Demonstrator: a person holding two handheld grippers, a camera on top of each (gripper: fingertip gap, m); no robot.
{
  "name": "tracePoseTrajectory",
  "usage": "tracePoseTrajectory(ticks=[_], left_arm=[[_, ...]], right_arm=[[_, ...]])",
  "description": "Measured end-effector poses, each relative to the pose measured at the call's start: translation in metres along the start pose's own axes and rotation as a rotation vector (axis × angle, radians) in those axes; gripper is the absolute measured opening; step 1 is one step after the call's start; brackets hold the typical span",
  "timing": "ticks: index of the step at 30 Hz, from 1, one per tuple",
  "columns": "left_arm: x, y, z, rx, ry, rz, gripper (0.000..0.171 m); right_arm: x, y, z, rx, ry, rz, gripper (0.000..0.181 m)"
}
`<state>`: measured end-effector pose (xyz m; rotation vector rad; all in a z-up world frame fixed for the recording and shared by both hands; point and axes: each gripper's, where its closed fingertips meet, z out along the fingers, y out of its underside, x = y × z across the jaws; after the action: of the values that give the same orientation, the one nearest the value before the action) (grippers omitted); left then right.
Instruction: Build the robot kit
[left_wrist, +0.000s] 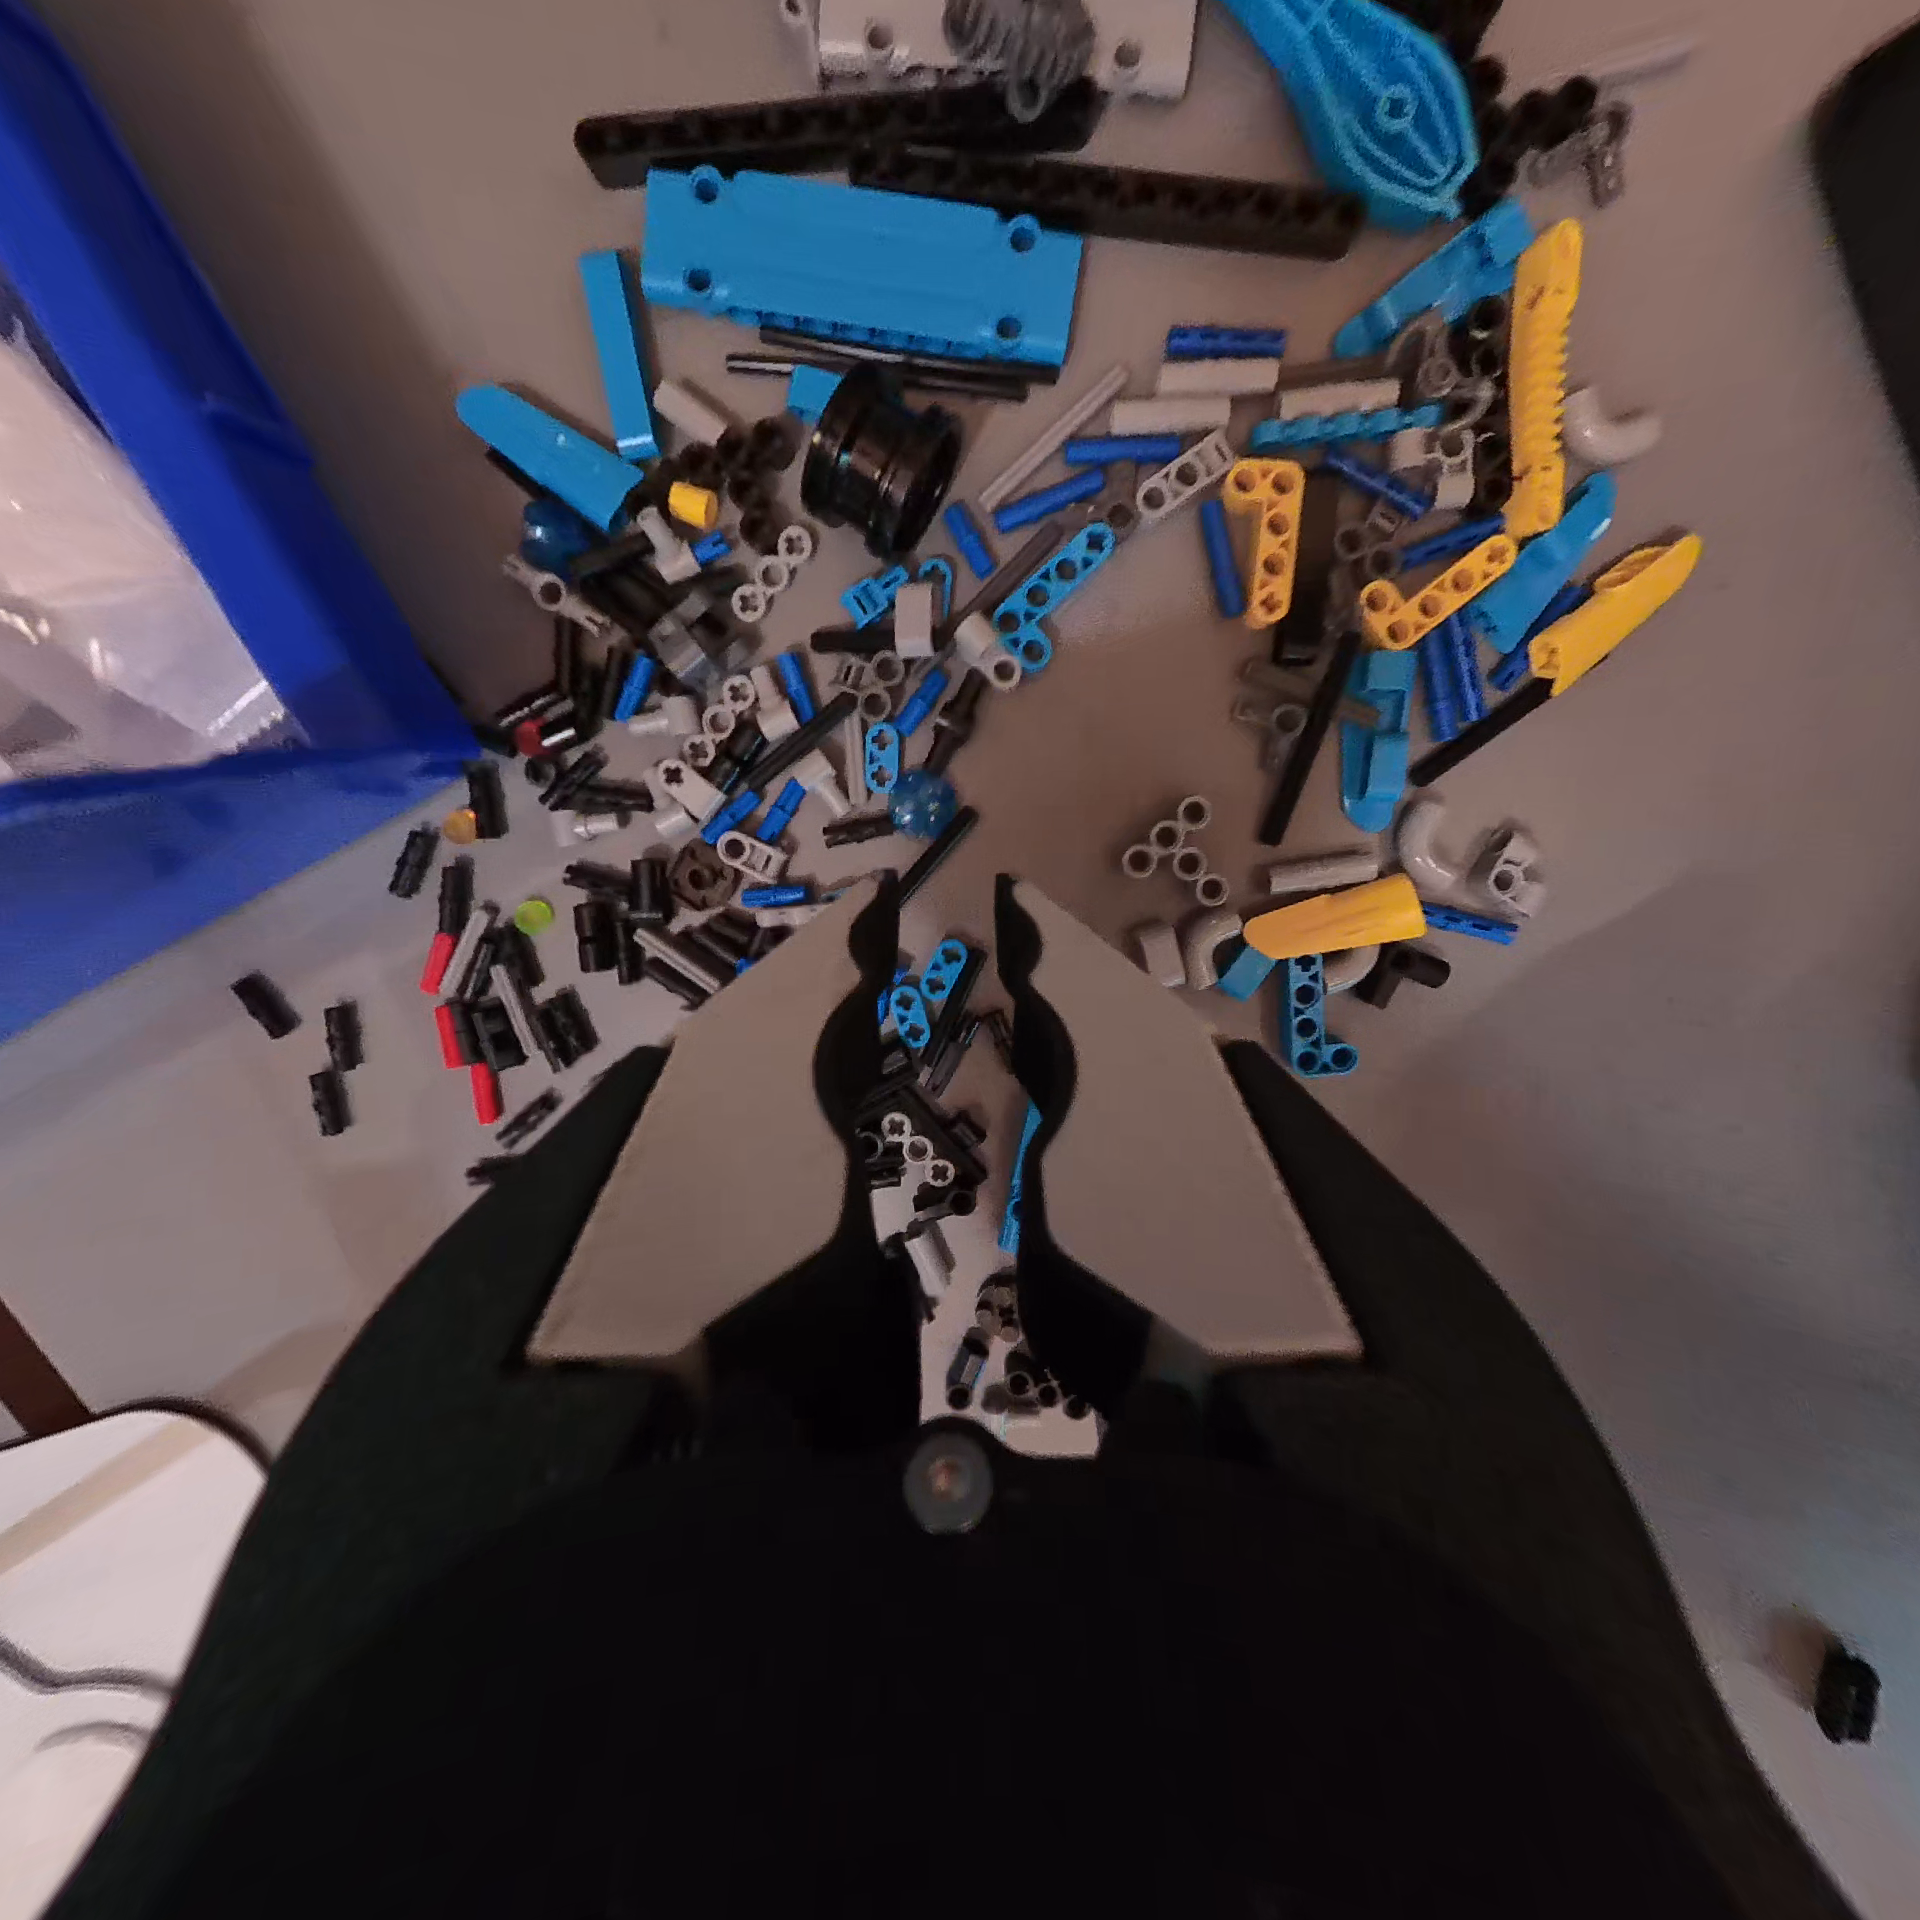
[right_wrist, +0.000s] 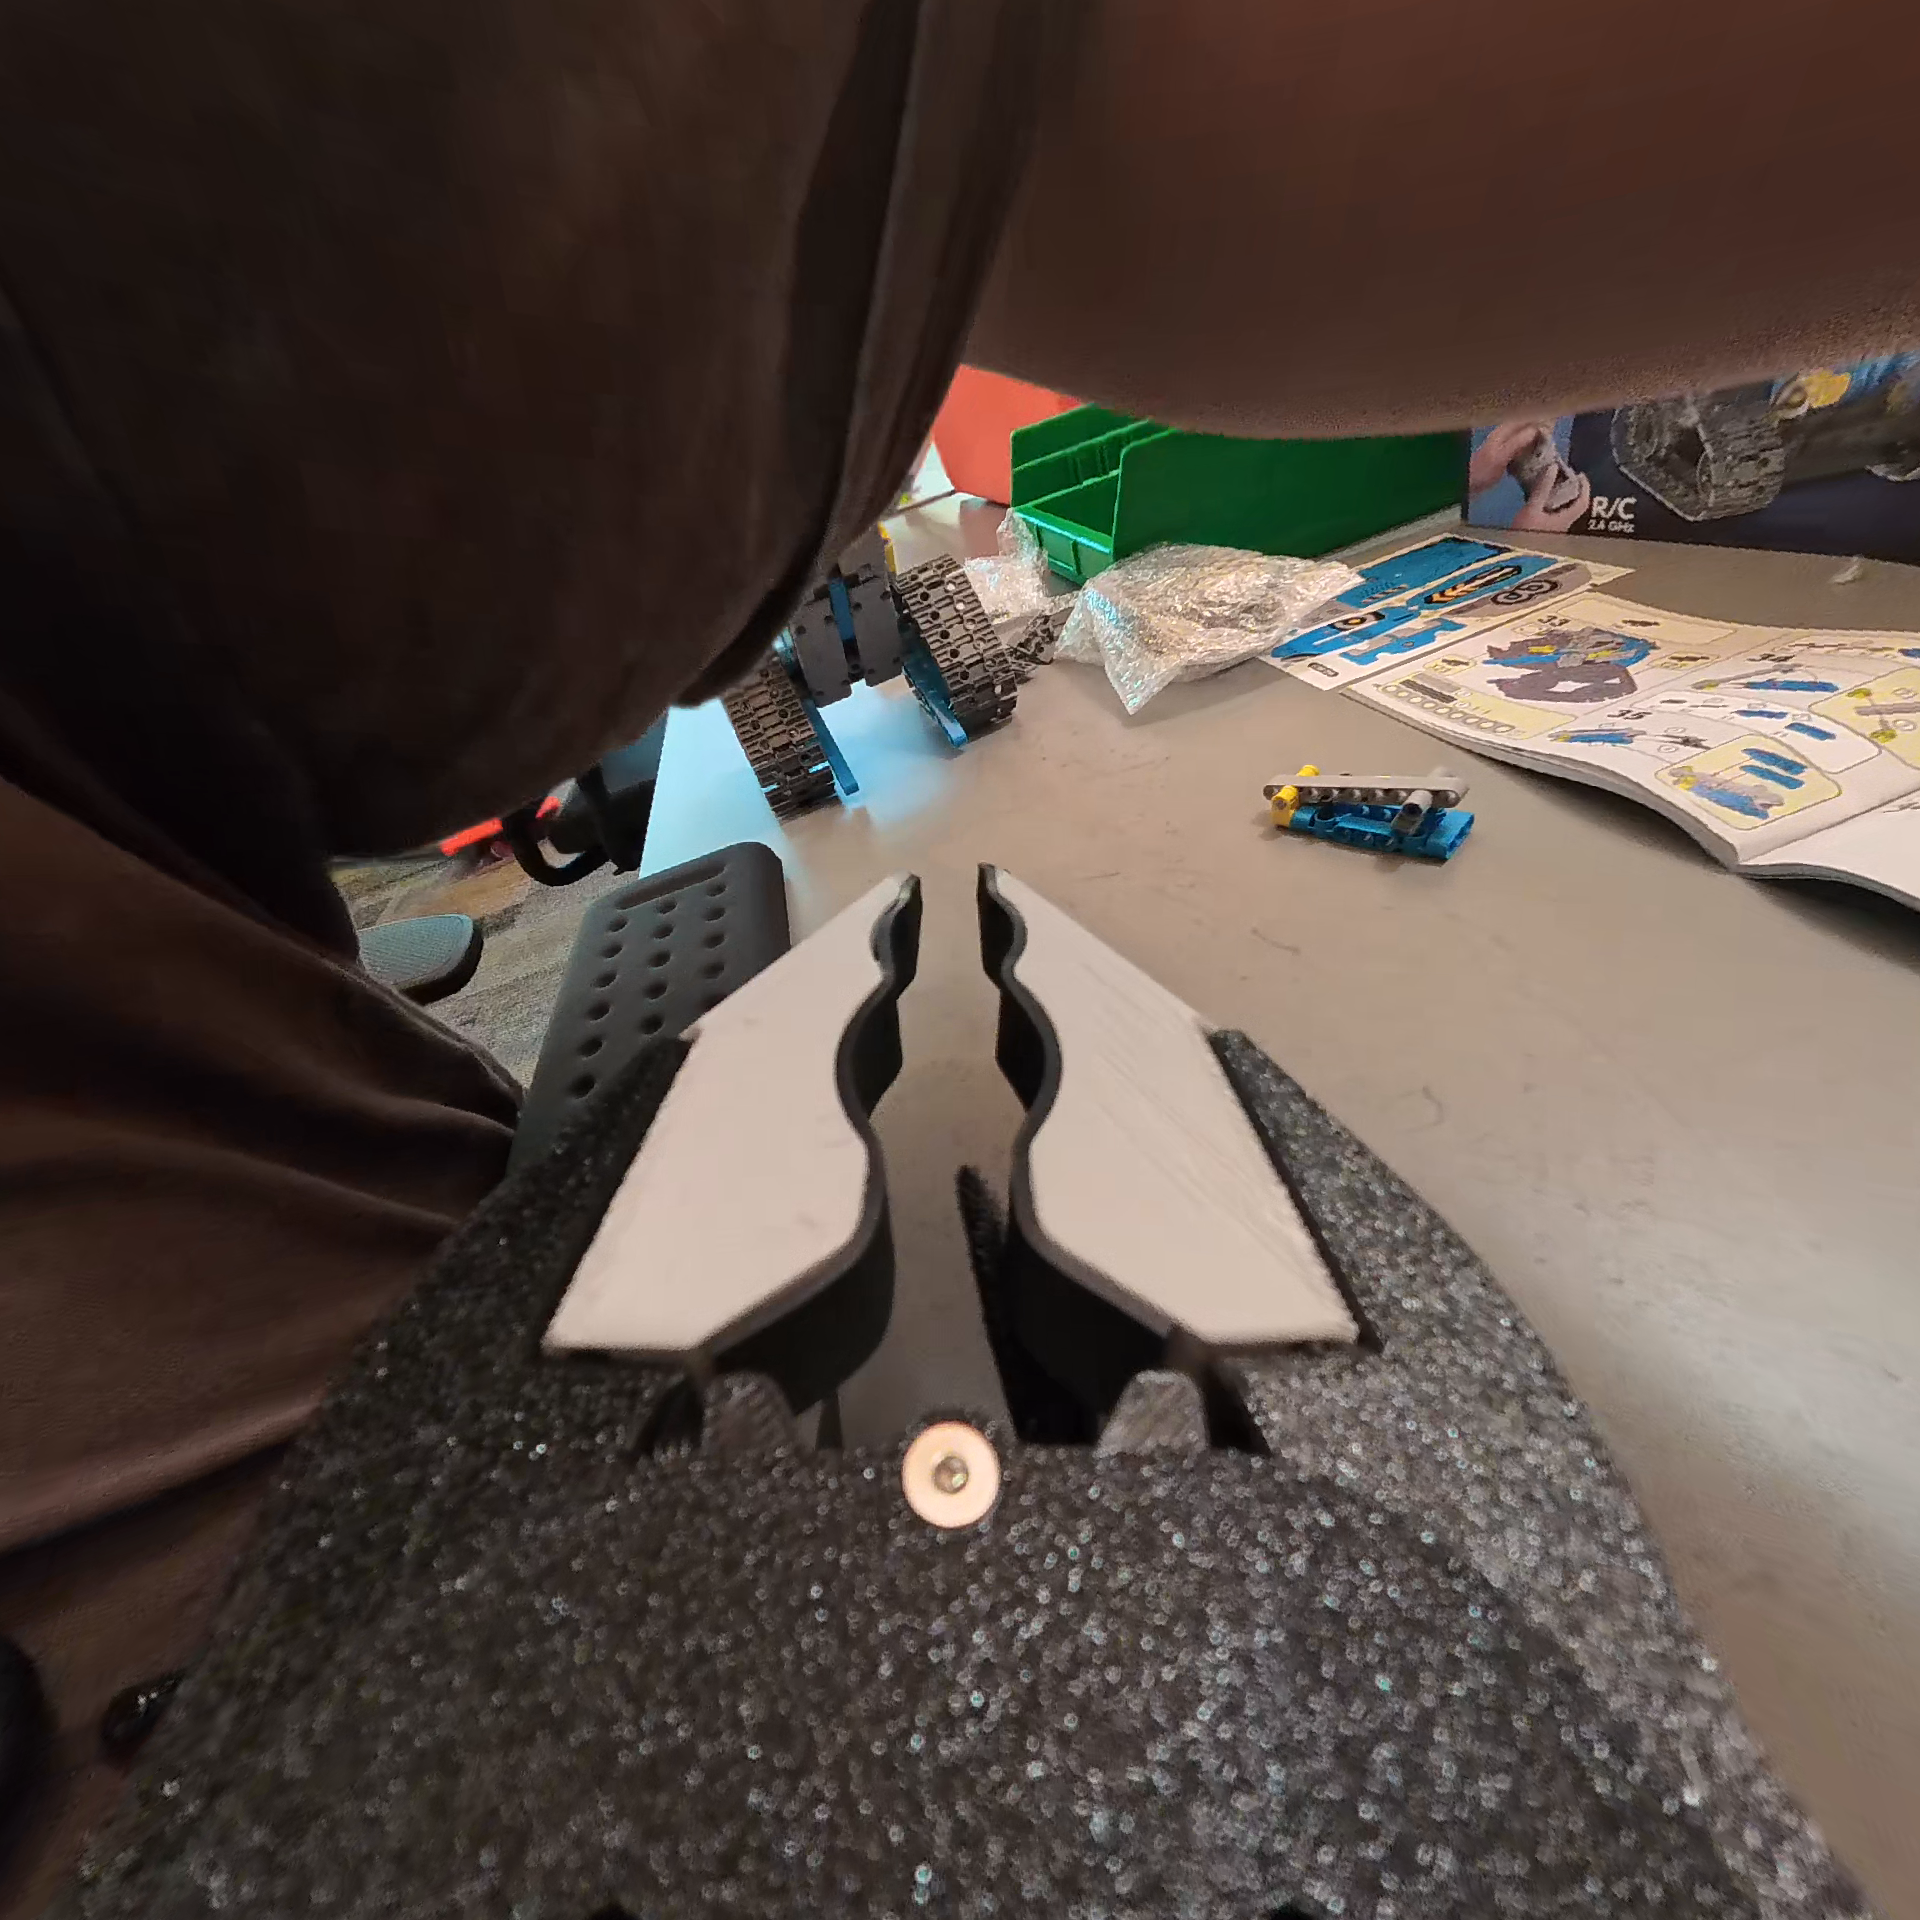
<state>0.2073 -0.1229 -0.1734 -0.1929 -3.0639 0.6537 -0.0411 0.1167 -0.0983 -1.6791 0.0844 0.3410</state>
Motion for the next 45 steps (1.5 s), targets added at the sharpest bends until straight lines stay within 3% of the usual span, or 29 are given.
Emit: tracePoseTrajectory(ticks=[6, 15, 19, 22, 27, 31, 35, 40, 45], left_arm=[[-0.006, 0.020, 0.021, -0.022, -0.052, 0.059, 0.017], [-0.002, 0.006, 0.035, 0.059, 0.068, 0.007, 0.020], [0.001, 0.008, 0.033, 0.051, 0.117, -0.055, 0.023], [-0.004, 0.010, 0.034, 0.015, 0.078, -0.037, 0.003], [-0.003, 0.011, 0.033, -0.020, 0.042, 0.000, 0.002], [0.011, 0.022, 0.002, 0.002, 0.048, -0.026, 0.003], [0.022, 0.083, -0.074, -0.009, 0.024, -0.142, 0.002], [0.053, 0.228, -0.160, -0.147, -0.092, -0.346, 0.003], [0.124, 0.358, -0.193, -0.241, -0.101, -0.575, 0.003]], right_arm=[[0.000, 0.002, 0.001, -0.009, -0.006, 0.012, 0.011], [0.000, 0.001, 0.001, -0.006, -0.010, 0.020, 0.011], [0.000, 0.002, 0.001, -0.009, -0.016, 0.024, 0.011], [-0.001, 0.003, 0.002, -0.014, -0.021, 0.026, 0.011], [-0.001, 0.003, 0.002, -0.016, -0.018, 0.024, 0.011], [-0.001, 0.003, 0.001, -0.011, -0.017, 0.028, 0.011], [0.000, 0.002, 0.000, -0.005, -0.018, 0.034, 0.011], [0.003, -0.002, -0.002, 0.013, -0.005, 0.034, 0.011], [0.026, -0.017, -0.016, 0.106, 0.123, 0.042, 0.010]])
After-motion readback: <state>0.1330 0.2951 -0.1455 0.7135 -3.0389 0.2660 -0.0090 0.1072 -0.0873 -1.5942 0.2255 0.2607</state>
